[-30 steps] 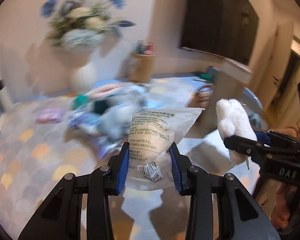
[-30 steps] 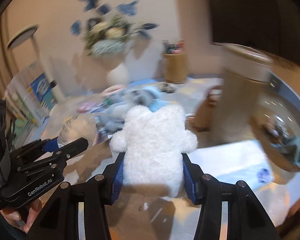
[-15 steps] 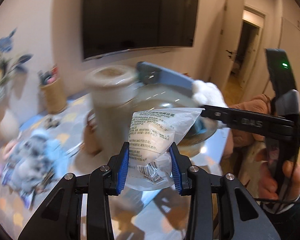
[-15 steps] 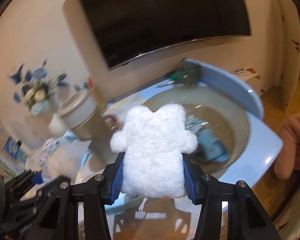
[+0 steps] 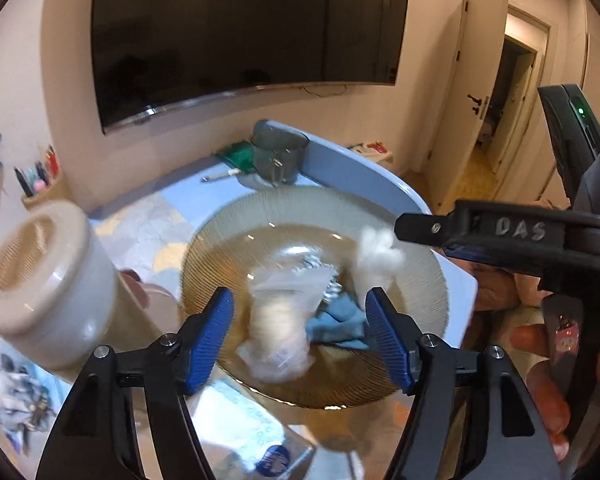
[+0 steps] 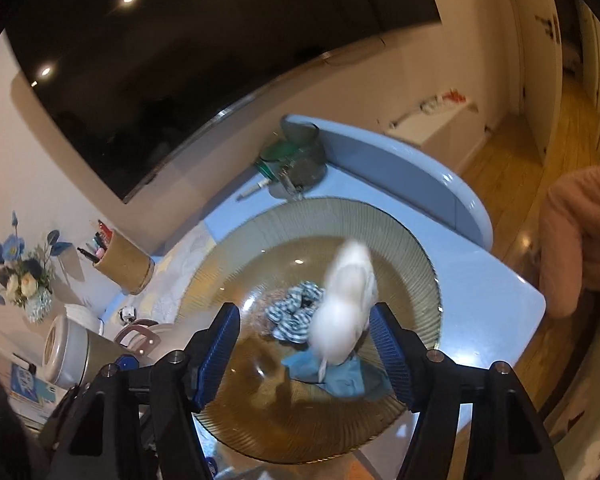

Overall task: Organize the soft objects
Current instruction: 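Open both tools to release the bag and plush onto the plate, then move both open tools back over the bed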

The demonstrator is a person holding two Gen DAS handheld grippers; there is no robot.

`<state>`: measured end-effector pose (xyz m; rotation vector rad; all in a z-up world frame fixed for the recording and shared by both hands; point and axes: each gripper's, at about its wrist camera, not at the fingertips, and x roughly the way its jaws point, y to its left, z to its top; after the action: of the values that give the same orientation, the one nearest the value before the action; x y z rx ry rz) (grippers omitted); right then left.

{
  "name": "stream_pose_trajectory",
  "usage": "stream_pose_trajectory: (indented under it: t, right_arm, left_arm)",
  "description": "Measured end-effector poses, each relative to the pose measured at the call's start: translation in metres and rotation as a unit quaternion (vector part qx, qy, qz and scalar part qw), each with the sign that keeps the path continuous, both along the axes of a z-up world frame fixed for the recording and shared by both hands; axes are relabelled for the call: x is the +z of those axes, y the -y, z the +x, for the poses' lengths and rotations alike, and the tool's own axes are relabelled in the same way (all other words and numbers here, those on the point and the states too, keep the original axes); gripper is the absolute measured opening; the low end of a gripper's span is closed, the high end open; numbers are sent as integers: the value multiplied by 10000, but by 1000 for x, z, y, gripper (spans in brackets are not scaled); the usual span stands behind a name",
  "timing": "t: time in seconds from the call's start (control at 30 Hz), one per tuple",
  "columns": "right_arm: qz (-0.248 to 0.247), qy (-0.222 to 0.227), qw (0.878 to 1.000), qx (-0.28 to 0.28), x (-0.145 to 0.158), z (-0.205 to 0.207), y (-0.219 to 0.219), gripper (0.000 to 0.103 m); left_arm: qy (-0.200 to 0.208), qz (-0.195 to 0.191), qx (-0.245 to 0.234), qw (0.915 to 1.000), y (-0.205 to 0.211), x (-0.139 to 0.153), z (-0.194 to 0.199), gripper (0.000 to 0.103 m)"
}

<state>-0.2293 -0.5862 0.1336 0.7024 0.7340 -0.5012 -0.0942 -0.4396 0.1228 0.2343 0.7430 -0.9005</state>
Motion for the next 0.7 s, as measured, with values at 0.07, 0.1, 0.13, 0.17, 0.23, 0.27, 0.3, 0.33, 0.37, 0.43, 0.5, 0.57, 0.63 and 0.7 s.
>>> stream_pose_trajectory:
  t: [0.07, 0.1, 0.13, 0.17, 0.23, 0.27, 0.3, 0.33, 0.37, 0.43, 0.5, 0.57, 0.63, 0.7]
  right_arm:
    - [105, 80, 9999, 15, -2, -9, 2, 66]
    - [84, 97, 9999, 32, -2, -10, 0, 66]
    - [16, 72, 10000, 33, -1, -16, -2, 66]
    - [-15, 54, 10000, 39, -1, -19, -5, 66]
    - [3, 86, 9999, 83, -1, -24, -11, 66]
    - [15, 121, 9999, 115, 0, -28, -16, 66]
    - [5, 134, 9998, 126, 0, -31, -19, 66]
    - [-28, 142, 9998, 137, 0, -34, -25, 66]
    - [-101, 157, 9997, 175, 2, -38, -33, 66]
    - [-324, 167, 9990, 252, 6, -45, -51, 66]
    - [-601, 217, 9972, 390, 11, -52, -73, 66]
    - [-786, 348, 9940, 682, 15, -55, -100, 66]
    - [-925, 486, 9889, 1059, 19, -52, -129, 66]
    - [-1070, 571, 9826, 1407, 25, -46, -158, 66]
  left_arm:
    - [-75, -98, -144, 9998, -1, -1, -5, 67]
    - [-94, -118, -261, 9995, -2, -1, -9, 68]
    - [-103, -106, -334, 9993, -2, -1, -11, 68]
    - [-99, -90, -409, 9991, -4, 1, -15, 68]
    - [-41, -118, -495, 9987, -9, 4, -22, 68]
    - [-10, -119, -544, 9984, -14, 6, -26, 68]
    - [20, -131, -601, 9981, -21, 9, -30, 68]
    - [68, -141, -671, 9976, -30, 12, -35, 68]
    - [121, -169, -728, 9971, -39, 15, -39, 68]
    - [265, -238, -755, 9965, -66, 20, -48, 68]
    - [348, -273, -662, 9968, -100, 23, -51, 68]
    - [353, -306, -510, 9976, -127, 25, -48, 68]
    - [368, -388, -177, 9984, -162, 29, -41, 68]
    - [512, -501, 201, 9972, -202, 36, -35, 71]
